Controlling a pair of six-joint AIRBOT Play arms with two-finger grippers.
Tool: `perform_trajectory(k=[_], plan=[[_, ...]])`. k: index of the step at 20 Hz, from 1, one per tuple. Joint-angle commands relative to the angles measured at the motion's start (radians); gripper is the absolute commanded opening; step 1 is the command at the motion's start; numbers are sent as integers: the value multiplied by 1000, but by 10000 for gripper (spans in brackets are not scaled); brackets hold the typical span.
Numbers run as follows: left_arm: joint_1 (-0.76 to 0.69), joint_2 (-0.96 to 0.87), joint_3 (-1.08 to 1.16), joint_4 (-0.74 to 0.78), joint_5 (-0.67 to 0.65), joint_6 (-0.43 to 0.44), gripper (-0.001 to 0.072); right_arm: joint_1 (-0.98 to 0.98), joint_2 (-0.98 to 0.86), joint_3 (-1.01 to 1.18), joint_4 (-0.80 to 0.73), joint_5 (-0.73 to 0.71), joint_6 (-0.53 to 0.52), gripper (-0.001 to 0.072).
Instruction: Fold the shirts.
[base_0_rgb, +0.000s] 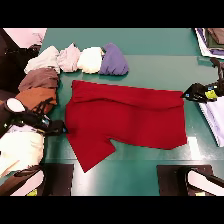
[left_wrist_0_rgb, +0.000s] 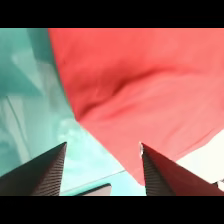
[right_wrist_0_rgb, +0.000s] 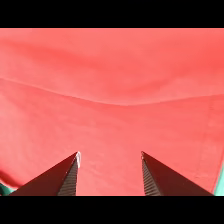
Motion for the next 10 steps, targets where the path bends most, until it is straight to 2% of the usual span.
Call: perform_trajectory(k=[1, 3, 6, 8, 9, 10], plan=[[0, 34, -126, -61, 48, 18, 538, -2, 5, -11, 13, -9, -4, 453], [0, 34, -167, -153, 90, 62, 537, -2, 5, -11, 14, -9, -4, 452], [0, 34, -208, -177, 127, 78, 536, -2, 5, -11, 14, -3, -4, 452], [0, 34, -212, -183, 138, 79, 267, -2, 5, -11, 14, 2, -4, 452], [0, 34, -211, -191, 154, 78, 229, -2, 6, -11, 13, 16, -4, 452], [0, 34, -209, -193, 159, 83, 17, -7, 6, -12, 5, 51, -3, 452]])
